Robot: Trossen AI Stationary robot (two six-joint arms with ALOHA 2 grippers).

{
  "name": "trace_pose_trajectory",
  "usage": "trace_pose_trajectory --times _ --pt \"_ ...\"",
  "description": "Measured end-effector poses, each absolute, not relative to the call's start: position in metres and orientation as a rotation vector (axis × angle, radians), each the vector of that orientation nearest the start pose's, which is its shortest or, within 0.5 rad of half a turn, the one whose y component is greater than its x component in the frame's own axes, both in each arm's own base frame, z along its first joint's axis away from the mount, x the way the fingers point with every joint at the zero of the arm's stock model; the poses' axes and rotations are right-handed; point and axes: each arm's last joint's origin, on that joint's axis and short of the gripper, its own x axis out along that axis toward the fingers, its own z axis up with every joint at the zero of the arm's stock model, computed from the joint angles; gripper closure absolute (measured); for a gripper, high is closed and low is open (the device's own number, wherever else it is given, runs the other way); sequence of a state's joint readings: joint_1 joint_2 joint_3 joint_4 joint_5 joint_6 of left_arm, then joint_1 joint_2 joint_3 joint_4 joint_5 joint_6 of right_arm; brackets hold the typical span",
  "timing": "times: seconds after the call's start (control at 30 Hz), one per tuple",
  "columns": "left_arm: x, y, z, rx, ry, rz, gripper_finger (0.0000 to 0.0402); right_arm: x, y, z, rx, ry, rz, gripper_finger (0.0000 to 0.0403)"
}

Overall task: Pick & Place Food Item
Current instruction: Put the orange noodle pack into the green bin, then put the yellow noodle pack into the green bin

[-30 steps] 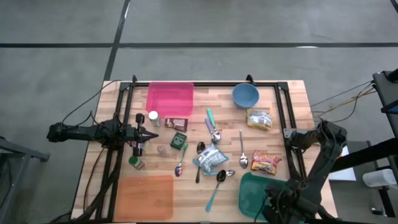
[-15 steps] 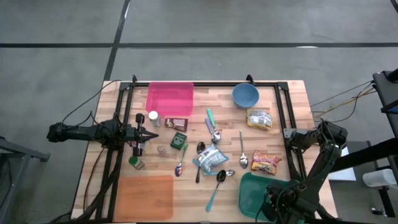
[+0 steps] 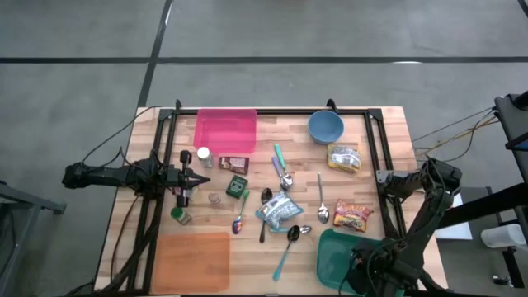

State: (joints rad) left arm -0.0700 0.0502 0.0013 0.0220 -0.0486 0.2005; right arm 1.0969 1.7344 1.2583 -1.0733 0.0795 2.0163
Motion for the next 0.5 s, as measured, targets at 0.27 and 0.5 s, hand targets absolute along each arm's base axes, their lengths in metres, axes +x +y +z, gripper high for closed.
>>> trace_pose_trajectory --times 0.27,0.5 --pt "0.1005 -0.0057 0.1621 0.202 0.024 -0.024 0.0401 0.1434 0.2741 0.2104 0.720 1.357 -0.711 0.0169" --pt "0.1005 -0.0057 0.1621 0.202 0.025 -0.024 0.0401 0.1424 0.2720 0.2114 0.697 1.357 -0.729 0.0107"
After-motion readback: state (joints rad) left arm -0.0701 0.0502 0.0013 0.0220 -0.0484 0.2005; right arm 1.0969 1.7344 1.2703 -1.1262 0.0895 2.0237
